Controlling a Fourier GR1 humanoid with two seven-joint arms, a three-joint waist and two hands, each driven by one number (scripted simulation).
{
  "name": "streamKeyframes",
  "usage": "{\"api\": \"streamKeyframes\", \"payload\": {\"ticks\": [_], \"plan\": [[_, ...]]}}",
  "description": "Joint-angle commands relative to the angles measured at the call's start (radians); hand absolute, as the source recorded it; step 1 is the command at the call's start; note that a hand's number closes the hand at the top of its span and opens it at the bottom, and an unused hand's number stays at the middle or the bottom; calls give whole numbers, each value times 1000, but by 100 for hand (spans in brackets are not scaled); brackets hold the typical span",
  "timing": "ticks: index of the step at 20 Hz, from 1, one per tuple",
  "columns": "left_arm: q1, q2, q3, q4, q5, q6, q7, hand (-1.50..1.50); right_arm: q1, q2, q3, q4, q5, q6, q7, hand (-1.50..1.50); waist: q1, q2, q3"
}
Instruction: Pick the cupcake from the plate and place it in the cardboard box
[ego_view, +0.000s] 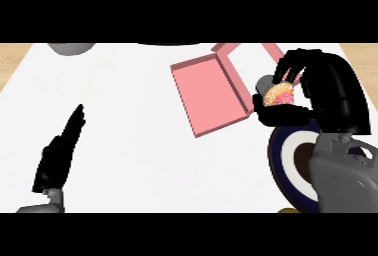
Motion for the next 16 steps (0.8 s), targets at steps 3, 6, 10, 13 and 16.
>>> {"api": "streamKeyframes", "payload": {"ticks": [3,6,10,13,16], "plan": [[-16,36,39,10,29,-45,6,0,-253,21,-37,265,19,-32,36,150,9,2,0],[0,21,38,26,11,-24,-25,0,-339,26,-55,393,15,-43,34,150,8,2,0],[8,3,14,26,-5,-20,-58,0,-394,89,-35,610,65,-162,17,150,13,4,0],[19,7,21,37,12,-38,-78,0,-473,48,-111,815,30,-210,-81,150,24,9,0],[-20,16,33,62,10,-40,-60,0,-524,89,-105,977,65,-291,-70,150,29,12,0]]}}
